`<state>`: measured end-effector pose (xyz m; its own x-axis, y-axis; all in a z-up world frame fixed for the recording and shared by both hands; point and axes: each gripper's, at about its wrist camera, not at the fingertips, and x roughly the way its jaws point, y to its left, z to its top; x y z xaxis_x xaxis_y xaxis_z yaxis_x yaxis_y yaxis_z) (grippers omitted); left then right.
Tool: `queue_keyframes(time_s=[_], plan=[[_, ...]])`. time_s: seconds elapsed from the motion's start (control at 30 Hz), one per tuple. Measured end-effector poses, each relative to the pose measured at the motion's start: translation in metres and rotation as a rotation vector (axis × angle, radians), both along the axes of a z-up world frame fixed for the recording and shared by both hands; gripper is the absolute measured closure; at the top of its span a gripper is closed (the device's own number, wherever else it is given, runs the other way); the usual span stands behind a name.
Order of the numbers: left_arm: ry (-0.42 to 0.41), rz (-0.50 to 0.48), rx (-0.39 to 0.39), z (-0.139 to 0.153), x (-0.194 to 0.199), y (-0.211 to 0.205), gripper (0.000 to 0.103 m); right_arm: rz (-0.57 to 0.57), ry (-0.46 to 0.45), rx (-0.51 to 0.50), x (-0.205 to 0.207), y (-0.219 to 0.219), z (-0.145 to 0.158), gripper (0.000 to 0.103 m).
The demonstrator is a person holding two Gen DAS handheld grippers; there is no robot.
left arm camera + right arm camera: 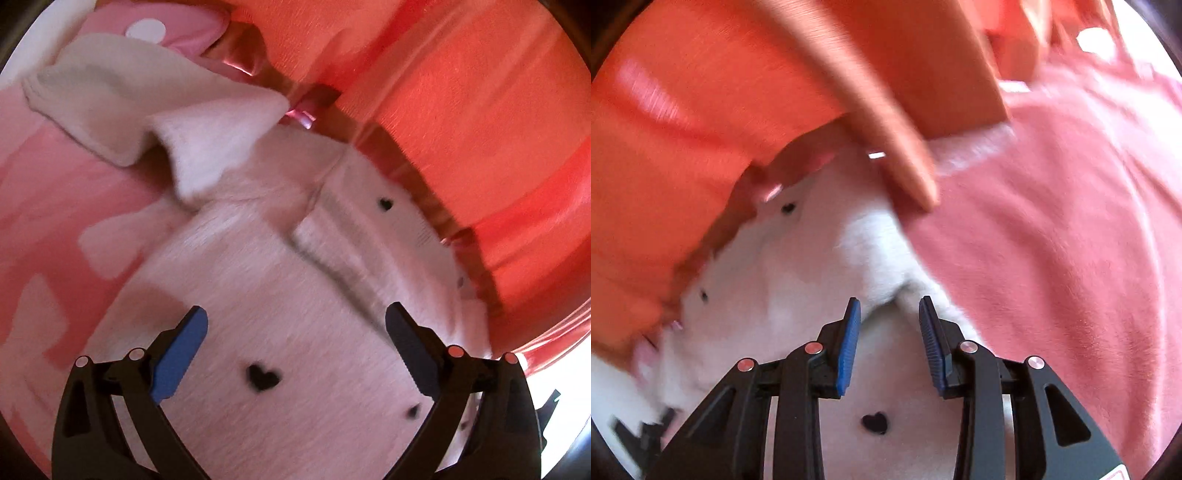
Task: Fold small clothes
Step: 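Fold the gripped sleeve across the sweater body with the right tool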
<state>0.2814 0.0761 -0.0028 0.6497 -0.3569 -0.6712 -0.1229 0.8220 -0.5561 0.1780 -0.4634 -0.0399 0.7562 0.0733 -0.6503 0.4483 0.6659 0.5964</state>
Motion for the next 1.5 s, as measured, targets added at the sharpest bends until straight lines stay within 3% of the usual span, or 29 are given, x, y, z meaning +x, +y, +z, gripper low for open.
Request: queue_keyframes(time_s=[0.1,0.2,0.3,0.37,0.4,0.47,0.53,0.57,0.63,0.67,0.73,0.9,1.0,1.07,1.1,1.23,1.37,1.4,1.47,1.5], plan=[[0.031,0.004,-0.057,-0.003,0.024,-0.003,0.008,0.06,-0.017,0.064,0.015,0.002,-0.01,0.063],[0.033,0.021,-0.05,-0.003,0.044,-0.009,0.009,0.095,-0.03,0.052,0.034,0.012,-0.009,0.053],[0.004,0.031,-0.053,0.001,0.058,-0.02,0.009,0.099,-0.032,0.011,0.048,0.012,-0.008,0.053],[-0.021,0.02,-0.005,-0.001,0.062,-0.037,0.02,0.071,-0.058,0.003,0.052,0.008,-0.007,0.064],[-0.034,0.015,0.028,-0.002,0.063,-0.043,0.025,0.045,-0.076,-0.013,0.056,0.007,-0.004,0.091],[-0.053,0.007,0.128,-0.006,0.068,-0.055,0.045,0.027,-0.14,-0.013,0.046,-0.005,0.005,0.095],[-0.058,0.02,0.174,-0.009,0.07,-0.056,0.055,-0.008,-0.152,-0.079,0.04,-0.011,0.011,0.096],[-0.057,0.026,0.173,-0.011,0.071,-0.056,0.056,-0.02,-0.106,-0.127,0.043,-0.013,0.005,0.097],[-0.058,0.029,0.17,-0.012,0.07,-0.054,0.056,-0.014,-0.007,-0.124,0.05,-0.02,-0.018,0.1],[-0.059,0.026,0.177,-0.012,0.07,-0.055,0.056,-0.022,-0.054,-0.098,0.045,-0.022,-0.02,0.1],[-0.064,0.022,0.185,-0.013,0.069,-0.056,0.056,-0.008,-0.036,-0.102,0.046,-0.019,-0.008,0.098],[-0.067,0.04,0.175,-0.008,0.059,-0.053,0.056,-0.044,-0.09,-0.185,0.021,0.005,0.021,0.096],[-0.058,0.052,0.035,-0.004,0.046,-0.048,0.054,-0.027,-0.053,-0.398,0.011,0.022,0.03,0.096],[-0.025,0.007,-0.023,-0.009,0.045,-0.058,0.049,-0.027,-0.049,-0.393,0.013,0.024,0.031,0.096],[-0.008,-0.019,-0.009,-0.013,0.047,-0.067,0.049,-0.026,-0.045,-0.378,0.017,0.025,0.031,0.094],[-0.033,-0.031,0.183,-0.017,0.043,-0.092,0.059,-0.055,-0.067,-0.36,0.012,0.018,0.035,0.094],[-0.025,0.002,0.193,-0.019,0.042,-0.085,0.076,-0.031,-0.105,-0.39,0.011,0.017,0.042,0.087],[-0.026,-0.006,0.188,-0.021,0.043,-0.082,0.077,-0.007,-0.07,-0.406,0.02,0.019,0.035,0.084],[-0.026,-0.01,0.174,-0.021,0.042,-0.078,0.077,0.038,0.089,-0.418,0.043,0.018,0.004,0.081],[-0.025,-0.013,0.171,-0.021,0.042,-0.078,0.076,0.041,0.101,-0.412,0.044,0.019,-0.006,0.083]])
